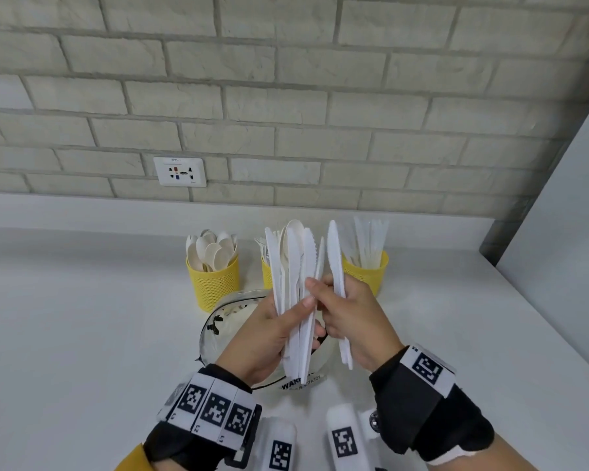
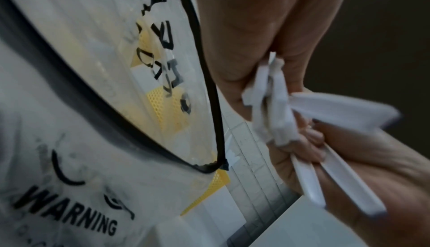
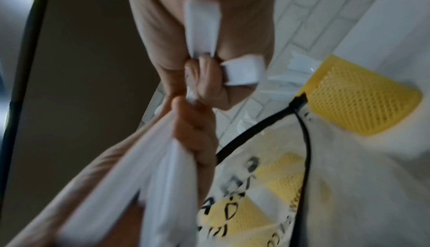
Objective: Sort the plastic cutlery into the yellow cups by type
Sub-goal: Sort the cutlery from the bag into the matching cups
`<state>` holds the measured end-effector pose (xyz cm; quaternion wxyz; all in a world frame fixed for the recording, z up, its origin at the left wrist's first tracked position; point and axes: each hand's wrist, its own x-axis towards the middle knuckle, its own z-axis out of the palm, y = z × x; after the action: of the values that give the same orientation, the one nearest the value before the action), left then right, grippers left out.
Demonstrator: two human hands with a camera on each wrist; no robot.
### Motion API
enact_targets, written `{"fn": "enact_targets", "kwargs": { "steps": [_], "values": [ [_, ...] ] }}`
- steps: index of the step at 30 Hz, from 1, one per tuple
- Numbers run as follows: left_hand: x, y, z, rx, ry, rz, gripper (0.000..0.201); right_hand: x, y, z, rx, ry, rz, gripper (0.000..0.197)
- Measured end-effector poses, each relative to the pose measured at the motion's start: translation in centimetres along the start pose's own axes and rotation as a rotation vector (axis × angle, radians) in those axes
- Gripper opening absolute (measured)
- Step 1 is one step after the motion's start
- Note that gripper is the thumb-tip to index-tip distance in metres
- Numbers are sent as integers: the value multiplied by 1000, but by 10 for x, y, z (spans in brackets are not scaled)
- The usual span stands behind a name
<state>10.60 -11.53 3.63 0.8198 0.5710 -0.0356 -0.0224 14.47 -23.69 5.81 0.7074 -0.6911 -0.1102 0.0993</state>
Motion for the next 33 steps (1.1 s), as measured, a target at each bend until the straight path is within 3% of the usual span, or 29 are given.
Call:
{"fn": "enact_targets", "kwargs": {
  "steps": [3, 6, 9, 15, 20, 25, 29, 33],
  "values": [
    [-1, 1, 4, 20, 41, 29, 39, 0, 3, 5, 29, 51, -59, 24],
    [0, 1, 6, -2, 78, 32, 24, 2, 5, 8, -101, 54, -107, 22],
    [1, 1, 7, 51, 91, 58, 29, 5, 7, 8, -194, 52, -99, 25],
    [1, 2, 7, -90, 94, -53, 37, 5, 7, 5, -96, 4, 50, 18],
    [-1, 2, 10, -115, 97, -49, 35, 3, 9, 1, -52, 12, 100, 17],
    [1, 6, 11, -37, 98, 20, 37, 4, -6, -2, 32, 138, -33, 11],
    [1, 4, 12, 20, 78, -12, 44, 6, -15, -3, -164, 68, -200, 18],
    [0, 2, 12, 50, -56, -33, 62, 6, -9, 3, -318, -13, -122, 22]
  ]
}}
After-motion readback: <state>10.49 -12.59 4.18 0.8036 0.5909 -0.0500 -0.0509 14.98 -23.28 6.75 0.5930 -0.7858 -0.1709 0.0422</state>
